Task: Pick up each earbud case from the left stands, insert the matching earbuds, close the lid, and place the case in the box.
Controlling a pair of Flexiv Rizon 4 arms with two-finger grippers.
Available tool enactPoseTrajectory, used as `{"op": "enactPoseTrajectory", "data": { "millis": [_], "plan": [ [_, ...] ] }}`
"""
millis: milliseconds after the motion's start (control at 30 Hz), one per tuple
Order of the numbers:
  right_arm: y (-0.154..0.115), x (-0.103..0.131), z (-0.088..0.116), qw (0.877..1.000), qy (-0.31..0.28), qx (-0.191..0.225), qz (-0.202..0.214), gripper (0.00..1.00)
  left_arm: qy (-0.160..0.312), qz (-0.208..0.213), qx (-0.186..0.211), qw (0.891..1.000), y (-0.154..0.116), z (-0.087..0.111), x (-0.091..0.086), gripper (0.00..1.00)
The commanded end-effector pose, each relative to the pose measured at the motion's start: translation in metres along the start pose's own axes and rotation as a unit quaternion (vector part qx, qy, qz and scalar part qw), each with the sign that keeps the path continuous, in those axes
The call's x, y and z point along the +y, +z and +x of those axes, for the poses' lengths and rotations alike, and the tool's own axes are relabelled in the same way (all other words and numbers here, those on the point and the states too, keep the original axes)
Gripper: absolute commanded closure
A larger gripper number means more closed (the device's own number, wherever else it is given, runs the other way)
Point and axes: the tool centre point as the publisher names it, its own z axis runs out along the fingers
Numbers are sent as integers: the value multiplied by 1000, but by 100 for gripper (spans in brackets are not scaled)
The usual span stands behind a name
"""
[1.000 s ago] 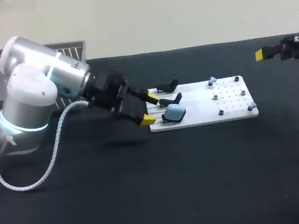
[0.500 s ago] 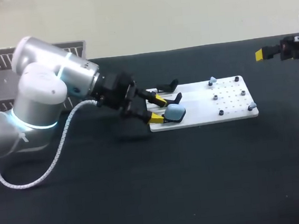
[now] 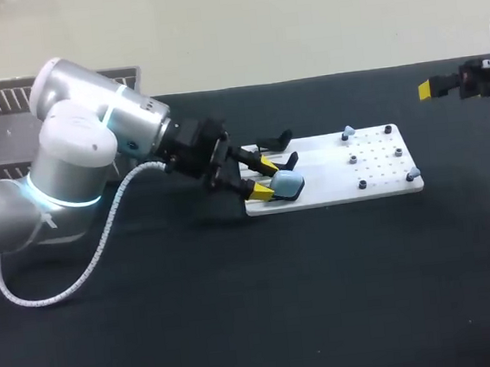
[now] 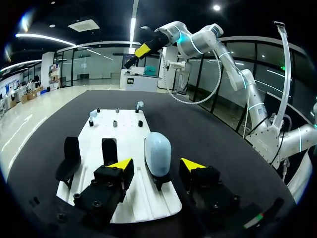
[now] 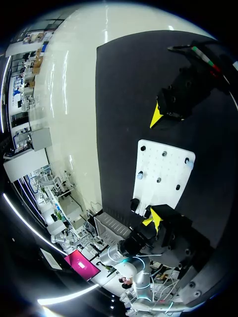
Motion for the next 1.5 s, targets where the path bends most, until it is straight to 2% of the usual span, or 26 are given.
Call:
{"op": "enactPoseTrajectory", "data": {
  "millis": [33,133,333,467,933,1300,1433,1500],
  "plan": [
    [0,0,0,1000,0,0,0,0,-1,2,-1,1000,2,1,1,35],
    [0,0,0,1000,0,0,0,0,-2,1,-3,1000,3,2,-1,37],
    [0,0,0,1000,0,0,0,0,-1,2,-2,1000,7,2,-5,36],
    [0,0,0,1000,0,0,0,0,0,3,-1,1000,9,1,-6,39],
    [0,0,0,1000,0,0,0,0,1,4,0,1000,13,0,-1,49],
    [0,0,0,1000,0,0,0,0,5,11,-1,1000,18,-2,1,52],
    [0,0,0,1000,0,0,0,0,5,12,0,1000,19,-1,1,60],
    [0,0,0,1000,0,0,0,0,4,12,0,1000,19,-1,1,68]
  ]
}}
